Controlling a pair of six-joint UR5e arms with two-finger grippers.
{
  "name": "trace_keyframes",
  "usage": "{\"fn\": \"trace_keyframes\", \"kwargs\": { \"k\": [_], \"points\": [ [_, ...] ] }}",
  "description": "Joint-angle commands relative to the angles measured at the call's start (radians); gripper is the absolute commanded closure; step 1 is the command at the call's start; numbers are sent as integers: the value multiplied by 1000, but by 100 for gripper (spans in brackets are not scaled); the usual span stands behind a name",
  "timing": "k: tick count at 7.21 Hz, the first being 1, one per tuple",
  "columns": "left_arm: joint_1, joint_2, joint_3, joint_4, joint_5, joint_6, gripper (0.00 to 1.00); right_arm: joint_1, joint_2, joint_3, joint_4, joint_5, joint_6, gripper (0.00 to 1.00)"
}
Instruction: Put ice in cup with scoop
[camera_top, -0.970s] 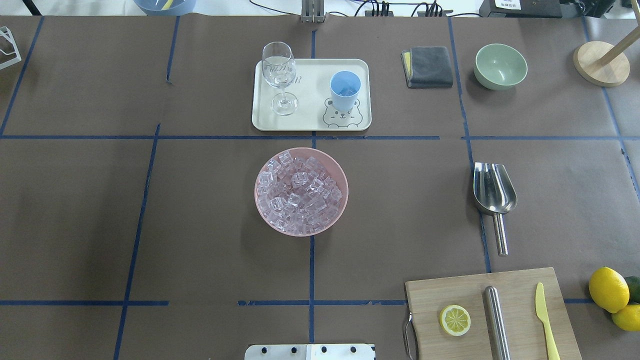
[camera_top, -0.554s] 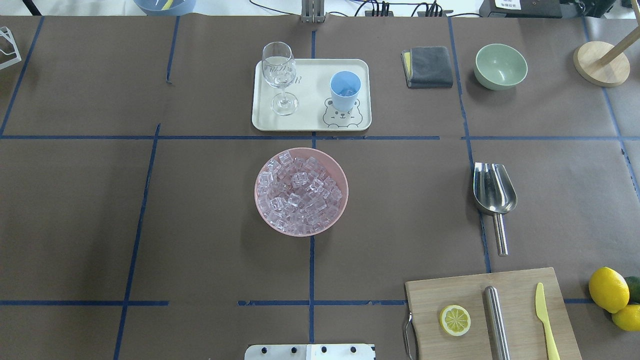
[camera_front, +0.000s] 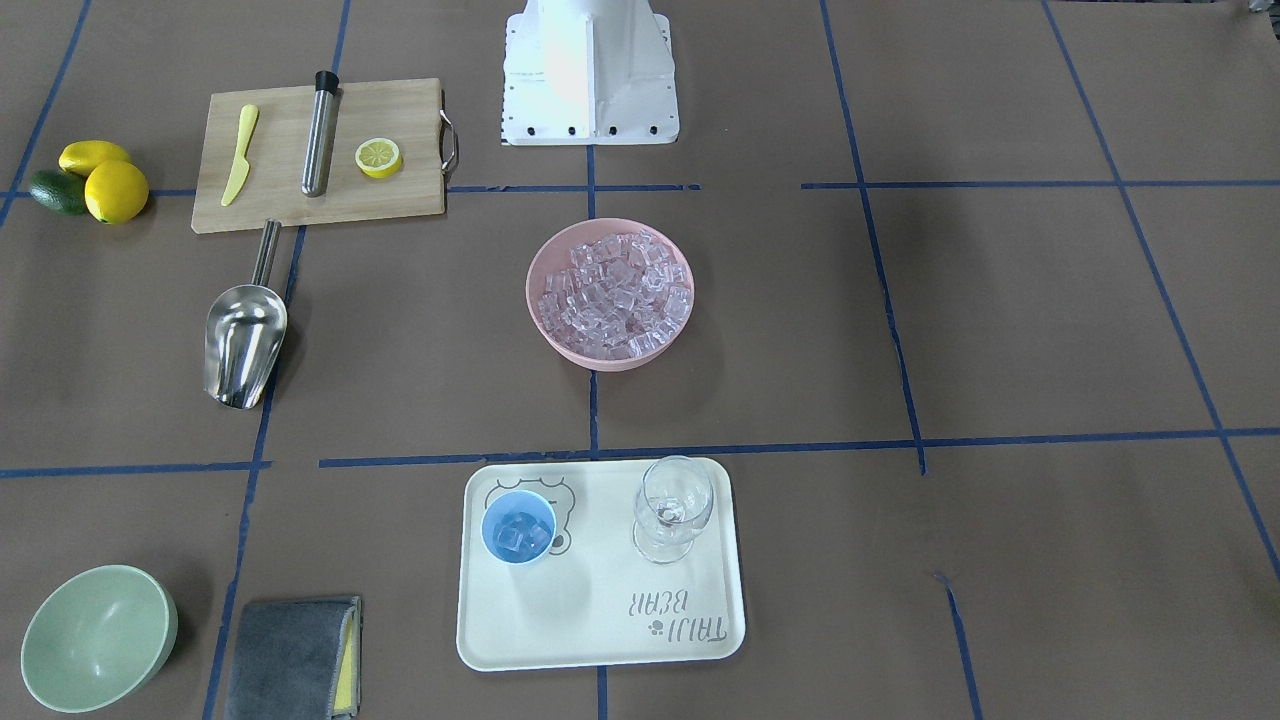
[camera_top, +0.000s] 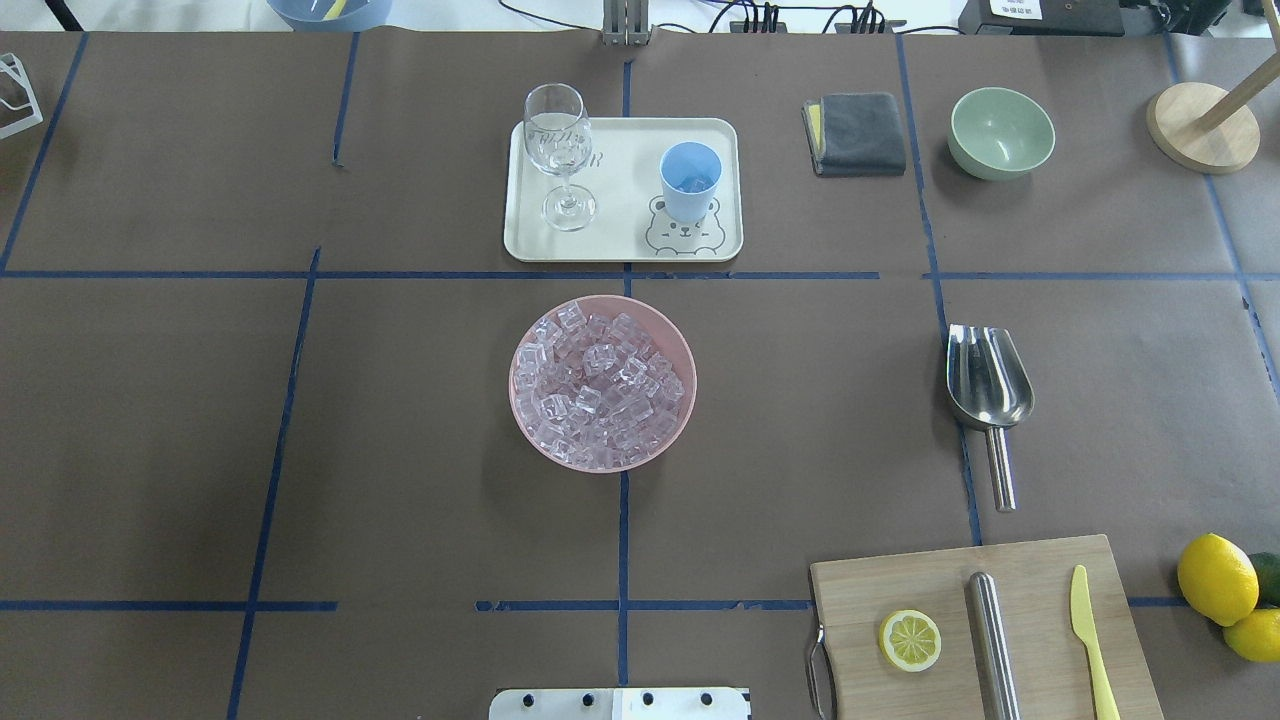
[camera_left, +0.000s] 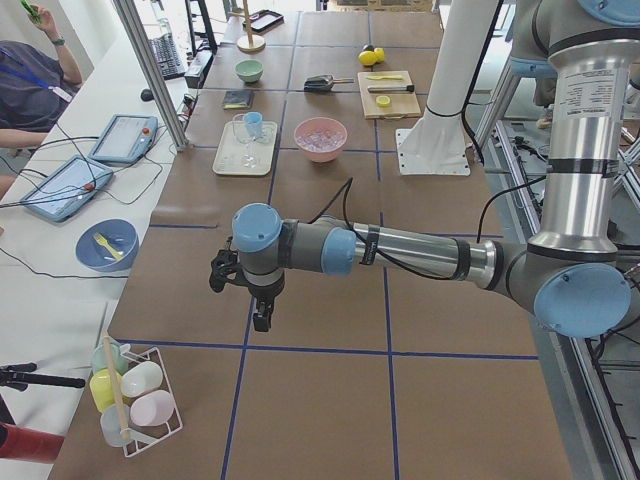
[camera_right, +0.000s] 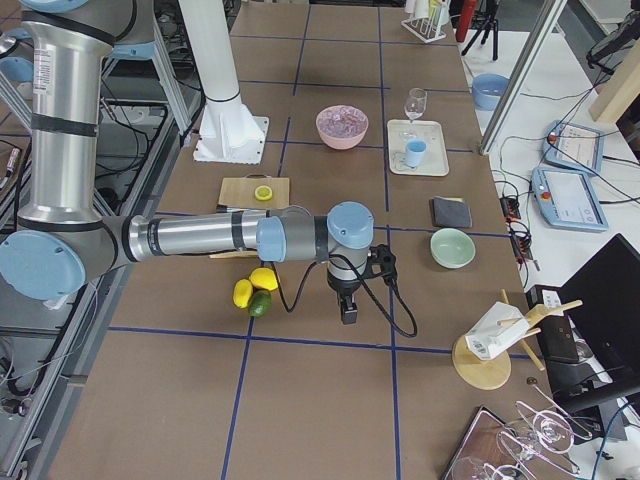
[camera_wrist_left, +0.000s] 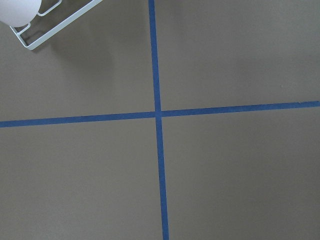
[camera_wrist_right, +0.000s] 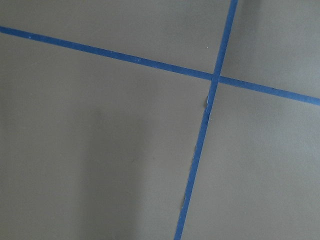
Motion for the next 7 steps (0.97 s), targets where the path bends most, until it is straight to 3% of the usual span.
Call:
{"fn": "trace_keyframes", "kwargs": {
  "k": [1, 7],
  "points": [
    [1, -2, -8, 3, 0, 0, 0, 0, 1, 2, 2, 1, 0, 0],
    [1, -2, -9, 2, 0, 0, 0, 0, -10, 2, 2, -1, 2, 0]
  ]
}}
